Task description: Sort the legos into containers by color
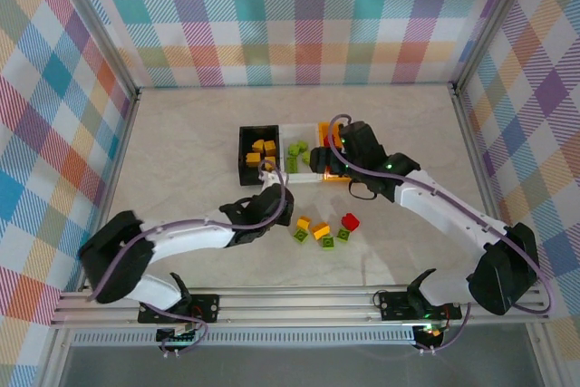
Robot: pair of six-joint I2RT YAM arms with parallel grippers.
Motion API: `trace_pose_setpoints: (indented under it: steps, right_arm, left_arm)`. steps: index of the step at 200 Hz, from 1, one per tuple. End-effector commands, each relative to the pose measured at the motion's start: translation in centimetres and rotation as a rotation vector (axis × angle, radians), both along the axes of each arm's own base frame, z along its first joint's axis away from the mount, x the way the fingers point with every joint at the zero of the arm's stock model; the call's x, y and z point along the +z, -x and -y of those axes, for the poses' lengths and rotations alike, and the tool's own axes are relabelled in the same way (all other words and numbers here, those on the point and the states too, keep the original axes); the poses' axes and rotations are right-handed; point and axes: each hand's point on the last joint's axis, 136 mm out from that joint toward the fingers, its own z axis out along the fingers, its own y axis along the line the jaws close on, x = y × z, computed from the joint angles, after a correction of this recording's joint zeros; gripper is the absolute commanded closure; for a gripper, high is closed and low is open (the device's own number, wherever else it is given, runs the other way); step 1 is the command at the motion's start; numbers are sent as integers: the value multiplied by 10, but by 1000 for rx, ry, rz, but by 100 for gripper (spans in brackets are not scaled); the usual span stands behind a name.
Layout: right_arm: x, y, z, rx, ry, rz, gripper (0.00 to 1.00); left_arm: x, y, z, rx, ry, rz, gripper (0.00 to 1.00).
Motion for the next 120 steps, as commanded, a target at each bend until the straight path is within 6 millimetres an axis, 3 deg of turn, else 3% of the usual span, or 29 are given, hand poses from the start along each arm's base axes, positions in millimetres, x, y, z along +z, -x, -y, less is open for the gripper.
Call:
trace_pose_setpoints:
  steps: [1, 28, 68, 93, 120]
  right_arm:
    - [-21, 9, 24, -91, 34, -36, 3]
    - [-42, 26, 38, -118, 47, -90, 3]
    - [-59, 53, 53, -121, 42, -129, 3]
    - [-70, 64, 54, -94, 40, -163, 3]
    - [-80, 71, 56, -88, 56, -208, 2]
  left_arm:
    - [41, -13, 6, 30, 47, 39, 71]
    - [51, -54, 29, 34, 21, 14, 73]
    - [29, -114, 42, 78, 91, -67, 69]
    - [11, -129, 52, 76, 61, -122, 58]
    - [21, -136, 59, 73, 86, -109, 39]
